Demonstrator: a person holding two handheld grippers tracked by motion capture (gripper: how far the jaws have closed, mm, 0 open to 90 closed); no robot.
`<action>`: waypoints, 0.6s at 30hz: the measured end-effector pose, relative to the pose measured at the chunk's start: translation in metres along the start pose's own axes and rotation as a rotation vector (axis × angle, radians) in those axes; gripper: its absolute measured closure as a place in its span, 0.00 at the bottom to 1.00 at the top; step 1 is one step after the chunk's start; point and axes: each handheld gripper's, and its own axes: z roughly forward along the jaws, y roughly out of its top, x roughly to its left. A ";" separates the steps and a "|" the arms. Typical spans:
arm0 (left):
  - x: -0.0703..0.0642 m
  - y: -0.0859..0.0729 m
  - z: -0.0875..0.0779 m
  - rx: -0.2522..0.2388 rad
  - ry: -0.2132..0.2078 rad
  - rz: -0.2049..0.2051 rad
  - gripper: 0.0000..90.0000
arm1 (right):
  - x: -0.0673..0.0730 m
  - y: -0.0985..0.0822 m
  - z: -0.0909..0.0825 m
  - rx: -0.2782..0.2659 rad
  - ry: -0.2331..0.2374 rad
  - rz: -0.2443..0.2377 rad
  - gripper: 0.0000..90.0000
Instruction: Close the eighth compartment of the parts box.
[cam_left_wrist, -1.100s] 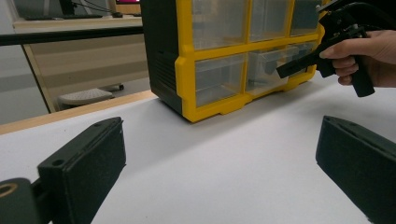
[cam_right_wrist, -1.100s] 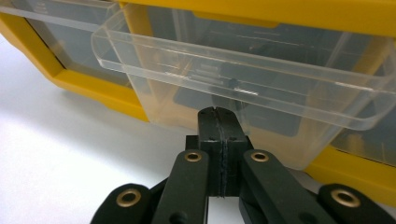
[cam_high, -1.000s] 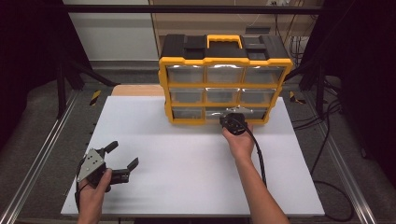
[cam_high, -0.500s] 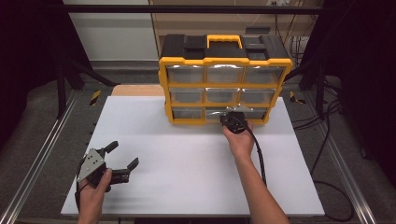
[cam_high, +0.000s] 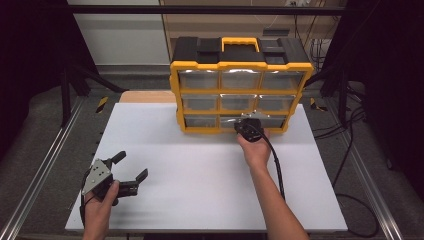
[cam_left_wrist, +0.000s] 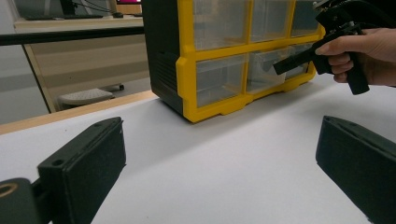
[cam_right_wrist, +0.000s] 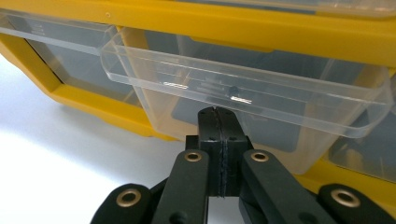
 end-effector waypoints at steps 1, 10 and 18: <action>0.000 0.000 0.000 0.000 0.000 0.000 0.02 | 0.000 0.000 0.000 -0.001 -0.002 -0.001 1.00; 0.000 0.000 0.000 -0.002 0.002 -0.001 0.02 | 0.000 0.001 0.002 -0.003 -0.012 0.009 1.00; 0.001 0.000 0.000 -0.002 0.004 -0.001 0.02 | -0.002 0.001 0.004 -0.011 -0.012 0.048 1.00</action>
